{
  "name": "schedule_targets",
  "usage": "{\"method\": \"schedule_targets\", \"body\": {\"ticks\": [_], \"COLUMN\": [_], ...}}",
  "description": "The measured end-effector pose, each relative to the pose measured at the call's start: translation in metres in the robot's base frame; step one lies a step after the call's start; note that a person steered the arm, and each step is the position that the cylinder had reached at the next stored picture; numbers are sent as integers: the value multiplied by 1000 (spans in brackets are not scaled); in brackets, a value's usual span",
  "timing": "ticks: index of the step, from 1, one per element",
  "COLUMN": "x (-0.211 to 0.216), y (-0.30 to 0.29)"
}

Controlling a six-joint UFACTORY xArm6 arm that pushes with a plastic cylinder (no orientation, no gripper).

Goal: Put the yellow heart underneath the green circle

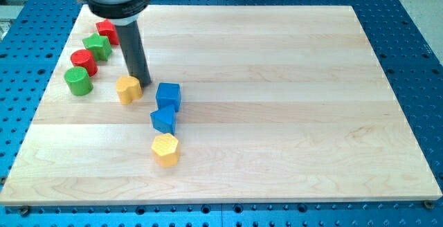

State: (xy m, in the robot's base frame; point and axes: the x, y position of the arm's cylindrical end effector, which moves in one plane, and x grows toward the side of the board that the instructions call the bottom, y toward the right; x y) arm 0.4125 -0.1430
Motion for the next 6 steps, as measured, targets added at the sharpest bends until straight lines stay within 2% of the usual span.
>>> {"method": "schedule_targets", "body": {"ticks": [1, 2, 4, 5, 6], "x": [0, 21, 41, 11, -45], "y": [27, 11, -66, -37, -29]}}
